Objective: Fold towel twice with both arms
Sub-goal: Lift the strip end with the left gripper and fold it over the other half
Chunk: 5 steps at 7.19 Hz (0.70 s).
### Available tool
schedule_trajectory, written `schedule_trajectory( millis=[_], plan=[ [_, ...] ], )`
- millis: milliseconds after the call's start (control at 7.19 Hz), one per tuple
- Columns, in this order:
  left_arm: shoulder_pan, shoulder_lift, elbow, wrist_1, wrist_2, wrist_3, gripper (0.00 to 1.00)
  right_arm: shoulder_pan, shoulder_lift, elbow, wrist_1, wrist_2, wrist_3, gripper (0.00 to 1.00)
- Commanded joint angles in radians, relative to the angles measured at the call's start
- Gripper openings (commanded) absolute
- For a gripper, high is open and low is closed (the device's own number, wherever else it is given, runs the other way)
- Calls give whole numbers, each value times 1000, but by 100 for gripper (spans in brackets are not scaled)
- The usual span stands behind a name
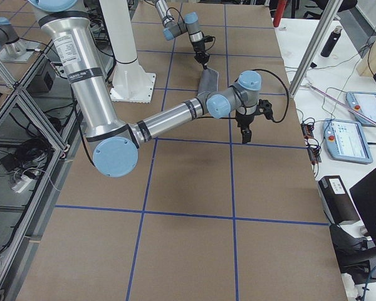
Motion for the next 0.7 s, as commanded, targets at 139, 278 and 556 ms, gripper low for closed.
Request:
schedule_trajectory(
  millis=[139, 278, 556],
  plan=[
    [-105, 74, -55, -3, -147, 256, 0, 2, -1, 1, -1, 0, 0, 100],
    [-96, 63, -49, 1, -132, 295, 0, 2, -1, 1, -1, 0, 0, 100],
    [-67, -10, -32, 3, -115, 314, 0, 3, 1, 1, -1, 0, 0, 100]
  ],
)
